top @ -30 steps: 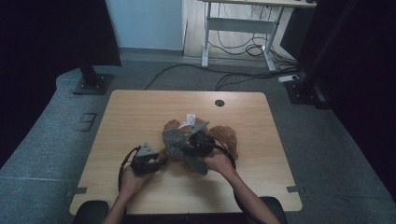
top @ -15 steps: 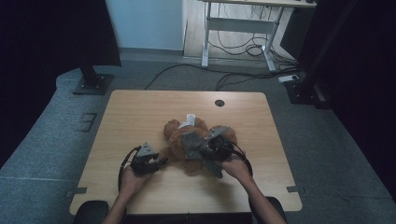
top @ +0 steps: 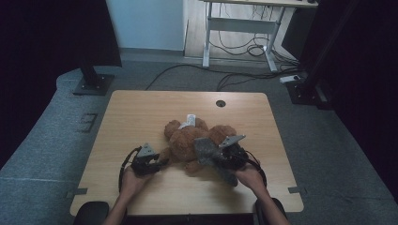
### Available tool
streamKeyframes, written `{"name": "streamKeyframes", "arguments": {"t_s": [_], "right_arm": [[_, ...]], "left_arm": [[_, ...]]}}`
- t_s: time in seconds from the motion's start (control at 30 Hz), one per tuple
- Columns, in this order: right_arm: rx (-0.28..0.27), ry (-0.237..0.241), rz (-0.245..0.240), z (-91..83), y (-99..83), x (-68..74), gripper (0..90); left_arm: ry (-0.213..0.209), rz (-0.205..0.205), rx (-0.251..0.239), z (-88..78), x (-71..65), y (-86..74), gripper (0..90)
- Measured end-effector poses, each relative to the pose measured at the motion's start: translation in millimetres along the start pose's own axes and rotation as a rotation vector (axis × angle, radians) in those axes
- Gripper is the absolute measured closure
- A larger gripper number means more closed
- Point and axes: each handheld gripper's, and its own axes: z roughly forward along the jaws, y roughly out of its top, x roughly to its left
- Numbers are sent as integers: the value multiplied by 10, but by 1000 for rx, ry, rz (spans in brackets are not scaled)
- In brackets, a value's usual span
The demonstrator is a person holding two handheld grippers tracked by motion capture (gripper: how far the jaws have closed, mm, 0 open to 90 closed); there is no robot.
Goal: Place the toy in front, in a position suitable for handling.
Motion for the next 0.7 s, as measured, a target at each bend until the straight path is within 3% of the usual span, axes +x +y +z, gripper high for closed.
{"name": "streamKeyframes", "arguments": {"t_s": [0.17,0.4,0.47,0.53,0.7], "right_arm": [[-63,85,-70,12,311,248,744],[-47,183,-184,450,739,641,742],[-10,179,-203,619,803,701,742],[30,145,-223,781,825,722,742],[91,108,-215,1008,757,651,747]], "left_arm": [[1,-1,-1,0,-1,0,607],[1,1,0,0,-1,-1,607],[0,1,0,-1,0,0,607],[-1,1,1,-1,0,0,609],[0,10,5,0,-4,1,626]]}}
